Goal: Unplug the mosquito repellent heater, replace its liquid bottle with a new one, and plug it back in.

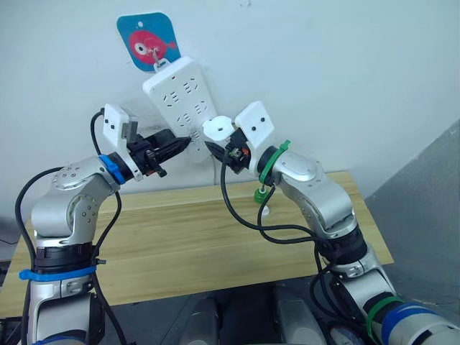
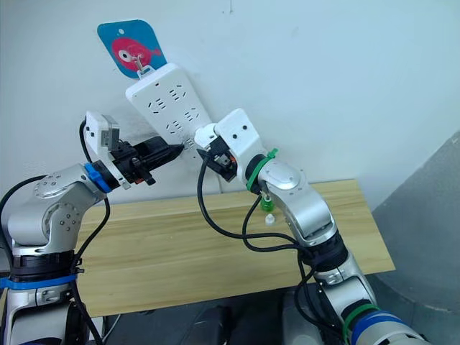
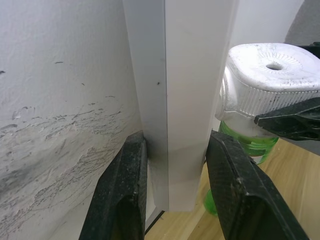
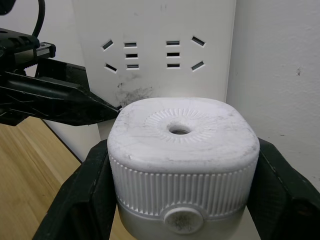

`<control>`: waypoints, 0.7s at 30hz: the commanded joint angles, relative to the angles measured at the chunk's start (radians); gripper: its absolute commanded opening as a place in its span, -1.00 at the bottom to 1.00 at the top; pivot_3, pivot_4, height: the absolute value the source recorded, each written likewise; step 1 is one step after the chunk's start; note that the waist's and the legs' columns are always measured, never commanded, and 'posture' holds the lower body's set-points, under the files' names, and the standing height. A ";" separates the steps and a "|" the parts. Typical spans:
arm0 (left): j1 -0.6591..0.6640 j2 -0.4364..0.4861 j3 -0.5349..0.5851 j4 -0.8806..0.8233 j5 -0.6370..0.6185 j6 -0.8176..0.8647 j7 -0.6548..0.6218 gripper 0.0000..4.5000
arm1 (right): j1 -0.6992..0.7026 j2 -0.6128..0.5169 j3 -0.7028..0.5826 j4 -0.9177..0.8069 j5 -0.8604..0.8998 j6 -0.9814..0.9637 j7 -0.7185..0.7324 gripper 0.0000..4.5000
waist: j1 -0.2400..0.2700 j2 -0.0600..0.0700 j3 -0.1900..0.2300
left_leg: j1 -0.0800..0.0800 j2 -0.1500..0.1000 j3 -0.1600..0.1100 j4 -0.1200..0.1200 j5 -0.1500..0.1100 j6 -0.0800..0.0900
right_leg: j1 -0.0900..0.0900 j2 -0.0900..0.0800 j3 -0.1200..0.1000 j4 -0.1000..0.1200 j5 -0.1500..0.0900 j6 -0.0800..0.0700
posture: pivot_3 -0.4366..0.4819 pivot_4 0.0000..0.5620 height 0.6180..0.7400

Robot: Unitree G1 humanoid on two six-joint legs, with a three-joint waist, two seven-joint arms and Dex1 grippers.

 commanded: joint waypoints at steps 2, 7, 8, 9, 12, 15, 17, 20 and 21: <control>0.003 -0.018 -0.055 -0.064 -0.025 0.014 -0.030 -0.40 | -0.057 0.040 0.018 0.067 -0.026 -0.032 -0.010 0.33 | -0.001 0.000 0.000 | 0.002 0.000 0.000 0.000 0.000 0.000 | 0.001 0.001 0.000 0.001 0.000 0.000 | -0.20 -0.21 1.00; 0.005 -0.024 -0.052 -0.070 -0.022 0.022 -0.031 -0.40 | -0.063 0.059 0.026 0.086 -0.035 -0.041 -0.010 0.33 | -0.001 0.000 0.000 | 0.006 0.001 0.001 -0.001 0.000 0.000 | 0.003 0.001 0.001 0.001 0.000 -0.001 | -0.20 -0.21 1.00; 0.005 -0.024 -0.052 -0.071 -0.022 0.023 -0.031 -0.40 | -0.065 0.061 0.026 0.090 -0.036 -0.043 -0.010 0.33 | -0.002 0.000 0.000 | 0.006 0.001 0.001 -0.001 0.000 0.000 | 0.003 0.001 0.001 0.002 0.000 -0.001 | -0.20 -0.21 1.00; 0.006 -0.025 -0.052 -0.071 -0.022 0.024 -0.031 -0.40 | -0.066 0.063 0.025 0.093 -0.037 -0.045 -0.008 0.33 | -0.002 0.000 0.000 | 0.007 0.001 0.001 -0.001 0.000 0.000 | 0.003 0.001 0.001 0.002 0.001 -0.001 | -0.20 -0.21 1.00; 0.007 -0.025 -0.051 -0.072 -0.021 0.027 -0.034 -0.40 | -0.068 0.065 0.022 0.107 -0.039 -0.049 -0.001 0.33 | -0.004 0.000 0.000 | 0.007 0.001 0.001 -0.001 0.000 0.000 | 0.003 0.001 0.001 0.002 0.001 -0.001 | -0.20 -0.21 1.00; 0.006 -0.029 -0.048 -0.070 -0.020 0.031 -0.031 -0.40 | -0.078 0.070 0.021 0.140 -0.044 -0.066 0.003 0.33 | -0.005 0.000 0.000 | 0.008 0.001 0.001 -0.001 0.000 0.000 | 0.003 0.002 0.002 0.003 0.001 -0.001 | -0.20 -0.21 1.00; 0.006 -0.030 -0.048 -0.070 -0.017 0.032 -0.032 -0.40 | -0.080 0.072 0.021 0.151 -0.046 -0.072 0.004 0.33 | -0.007 0.000 0.000 | 0.008 0.002 0.002 -0.001 0.000 -0.001 | 0.003 0.002 0.002 0.003 0.001 -0.001 | -0.19 -0.21 1.00; 0.003 -0.028 -0.046 -0.051 0.009 0.006 -0.024 -0.40 | -0.078 0.067 0.021 0.152 -0.052 -0.073 0.003 0.33 | -0.007 0.000 0.000 | 0.009 0.002 0.002 -0.001 0.001 -0.001 | 0.003 0.002 0.002 0.004 0.001 -0.001 | -0.20 -0.21 1.00; 0.002 -0.025 -0.046 -0.042 0.021 -0.007 -0.023 -0.40 | -0.075 0.064 0.020 0.146 -0.051 -0.072 0.005 0.33 | -0.007 0.000 0.000 | 0.009 0.002 0.002 -0.001 0.001 -0.001 | 0.003 0.002 0.002 0.005 0.001 -0.001 | -0.20 -0.21 1.00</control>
